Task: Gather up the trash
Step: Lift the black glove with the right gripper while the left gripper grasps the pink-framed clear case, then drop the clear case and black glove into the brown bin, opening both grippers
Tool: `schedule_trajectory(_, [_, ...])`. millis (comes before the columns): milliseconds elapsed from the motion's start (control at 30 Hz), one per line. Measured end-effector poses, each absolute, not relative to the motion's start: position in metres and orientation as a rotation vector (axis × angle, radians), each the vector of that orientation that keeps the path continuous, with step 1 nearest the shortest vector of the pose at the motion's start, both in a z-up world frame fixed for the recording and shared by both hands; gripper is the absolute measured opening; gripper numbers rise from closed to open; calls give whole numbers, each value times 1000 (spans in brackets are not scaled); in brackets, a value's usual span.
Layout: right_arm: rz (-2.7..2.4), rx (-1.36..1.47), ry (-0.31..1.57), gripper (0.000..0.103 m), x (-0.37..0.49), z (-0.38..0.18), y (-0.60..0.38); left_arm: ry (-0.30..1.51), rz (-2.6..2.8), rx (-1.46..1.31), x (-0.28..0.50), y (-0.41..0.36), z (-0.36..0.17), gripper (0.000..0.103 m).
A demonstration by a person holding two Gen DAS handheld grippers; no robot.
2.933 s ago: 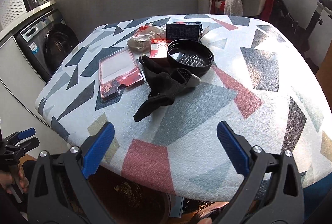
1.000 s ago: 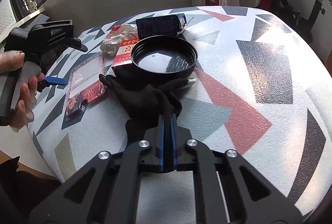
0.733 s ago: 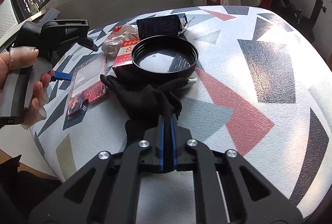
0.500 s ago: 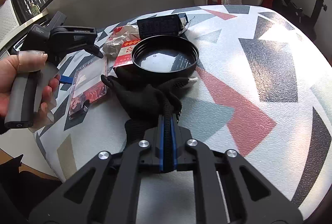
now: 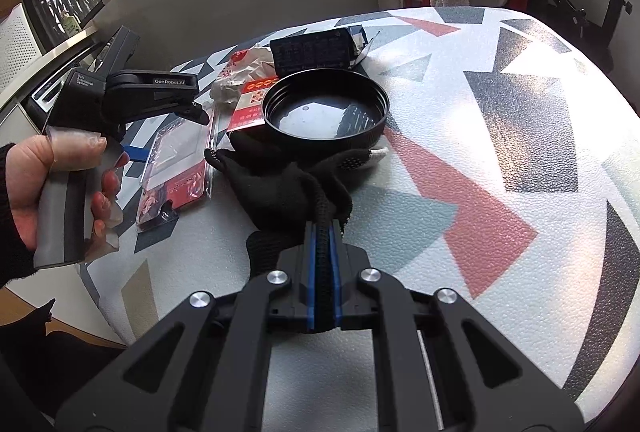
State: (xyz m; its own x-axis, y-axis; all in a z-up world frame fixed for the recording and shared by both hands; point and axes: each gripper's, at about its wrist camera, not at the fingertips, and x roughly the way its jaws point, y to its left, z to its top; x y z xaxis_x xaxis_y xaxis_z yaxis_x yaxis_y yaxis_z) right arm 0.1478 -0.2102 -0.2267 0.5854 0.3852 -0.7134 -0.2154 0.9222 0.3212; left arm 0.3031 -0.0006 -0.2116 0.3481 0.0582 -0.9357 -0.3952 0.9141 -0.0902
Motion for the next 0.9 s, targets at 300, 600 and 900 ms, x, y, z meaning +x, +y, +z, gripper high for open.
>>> schedule_trajectory(300, [397,194,807,10,129,-187,-199,1044,20,-64,224,1,-176,94])
schedule_trajectory(600, [409,171,764,10,100,-148,-185,918,-193,8,118,15,-149,94])
schedule_trajectory(900, [440,138,724,10,62,-119,-168,907,-330,3,53,4,-148,94])
